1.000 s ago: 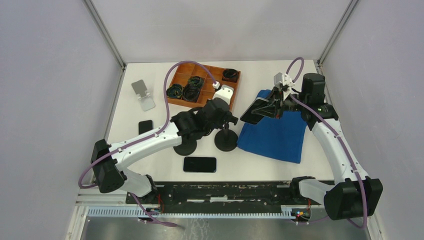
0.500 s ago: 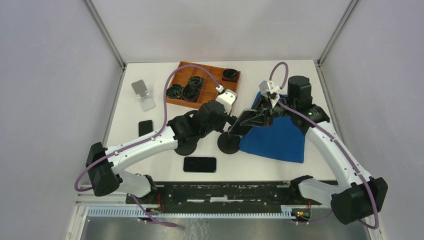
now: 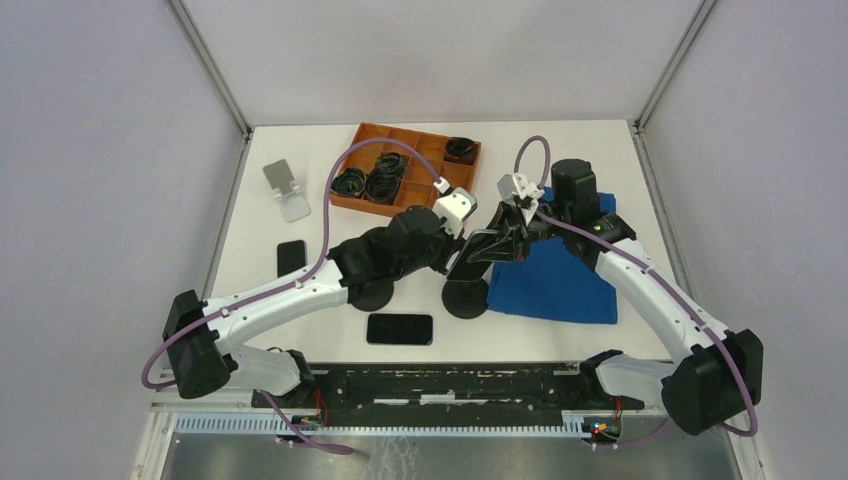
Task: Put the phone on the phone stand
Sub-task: Install the phone on the phone stand.
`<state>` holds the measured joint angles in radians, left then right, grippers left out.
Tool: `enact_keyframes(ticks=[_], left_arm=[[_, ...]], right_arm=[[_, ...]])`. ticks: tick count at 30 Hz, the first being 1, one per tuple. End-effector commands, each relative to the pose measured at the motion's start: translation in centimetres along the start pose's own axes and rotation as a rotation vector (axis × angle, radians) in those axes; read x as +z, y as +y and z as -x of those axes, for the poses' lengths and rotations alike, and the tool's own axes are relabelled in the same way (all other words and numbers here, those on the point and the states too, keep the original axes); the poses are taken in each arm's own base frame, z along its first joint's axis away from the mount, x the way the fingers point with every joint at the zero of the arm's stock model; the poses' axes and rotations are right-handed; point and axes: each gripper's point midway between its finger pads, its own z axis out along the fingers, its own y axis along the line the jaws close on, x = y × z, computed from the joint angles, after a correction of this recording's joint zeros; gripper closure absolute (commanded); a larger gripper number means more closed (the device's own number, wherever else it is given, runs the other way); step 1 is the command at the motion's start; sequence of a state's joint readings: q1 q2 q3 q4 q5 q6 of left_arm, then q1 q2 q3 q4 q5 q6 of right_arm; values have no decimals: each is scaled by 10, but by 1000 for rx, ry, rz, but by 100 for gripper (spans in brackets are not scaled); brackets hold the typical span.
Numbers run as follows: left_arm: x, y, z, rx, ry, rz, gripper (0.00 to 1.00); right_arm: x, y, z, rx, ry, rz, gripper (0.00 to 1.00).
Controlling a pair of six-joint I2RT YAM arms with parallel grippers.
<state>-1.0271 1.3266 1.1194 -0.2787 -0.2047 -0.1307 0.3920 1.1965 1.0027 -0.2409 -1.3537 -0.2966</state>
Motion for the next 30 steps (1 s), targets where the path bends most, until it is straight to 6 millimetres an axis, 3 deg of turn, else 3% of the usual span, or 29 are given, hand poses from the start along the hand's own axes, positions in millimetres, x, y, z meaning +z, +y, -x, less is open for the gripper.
enact_keyframes(ticks=[1, 19, 30], left_arm=[[-15, -20, 44, -26, -162, -110, 98], [-15, -31, 40, -41, -164, -172, 98], [-16, -25, 35, -45, -163, -141, 98]], right_arm=[[7, 4, 2, -101, -20, 55, 100], [16, -1, -15, -162, 1, 76, 100], [3, -13, -26, -123, 24, 1, 100]])
